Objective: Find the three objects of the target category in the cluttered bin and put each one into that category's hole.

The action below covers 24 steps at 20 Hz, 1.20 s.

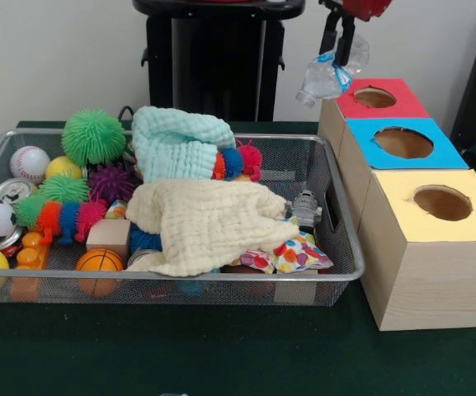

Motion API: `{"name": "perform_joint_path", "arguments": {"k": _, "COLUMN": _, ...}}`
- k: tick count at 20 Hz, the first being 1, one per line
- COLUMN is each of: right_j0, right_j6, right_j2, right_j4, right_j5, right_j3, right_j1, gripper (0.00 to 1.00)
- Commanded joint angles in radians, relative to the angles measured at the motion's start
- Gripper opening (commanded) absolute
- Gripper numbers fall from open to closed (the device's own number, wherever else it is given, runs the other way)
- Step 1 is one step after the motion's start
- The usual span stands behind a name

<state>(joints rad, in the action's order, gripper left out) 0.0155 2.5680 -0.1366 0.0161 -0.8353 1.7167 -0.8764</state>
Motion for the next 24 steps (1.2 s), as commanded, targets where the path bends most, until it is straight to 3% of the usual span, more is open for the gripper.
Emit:
{"name": "perform_joint_path", "arguments": {"k": 1, "right_j0": 0.003, "right_j6": 0.325, "right_j2": -0.029, "right_j4": 0.115, "right_j5": -0.097, "right_j3": -0.02, "right_j1": 0.086, "gripper": 0.0}}
{"name": "perform_joint_path", "arguments": {"k": 8, "right_j0": 0.042, "right_j6": 0.443, "right_j2": -0.092, "right_j4": 0.173, "right_j5": -0.04, "right_j3": -0.09, "right_j1": 0.211, "gripper": 0.0}}
{"name": "perform_joint_path", "arguments": {"k": 13, "right_j0": 0.089, "right_j6": 0.558, "right_j2": -0.093, "right_j4": 0.309, "right_j5": -0.111, "right_j3": -0.073, "right_j1": 0.222, "gripper": 0.0}}
{"name": "perform_joint_path", "arguments": {"k": 16, "right_j0": 0.072, "right_j6": 0.524, "right_j2": -0.054, "right_j4": 0.375, "right_j5": -0.123, "right_j3": -0.028, "right_j1": 0.192, "gripper": 0.0}}
{"name": "perform_joint_path", "arguments": {"k": 17, "right_j0": 0.048, "right_j6": 0.492, "right_j2": -0.009, "right_j4": 0.433, "right_j5": -0.115, "right_j3": 0.017, "right_j1": 0.168, "gripper": 0.0}}
{"name": "perform_joint_path", "arguments": {"k": 21, "right_j0": 0.003, "right_j6": 0.391, "right_j2": 0.065, "right_j4": 0.548, "right_j5": -0.112, "right_j3": 0.114, "right_j1": 0.114, "gripper": 0.0}}
{"name": "perform_joint_path", "arguments": {"k": 24, "right_j0": 0.006, "right_j6": 0.37, "right_j2": 0.06, "right_j4": 0.562, "right_j5": -0.118, "right_j3": 0.124, "right_j1": 0.105, "gripper": 0.0}}
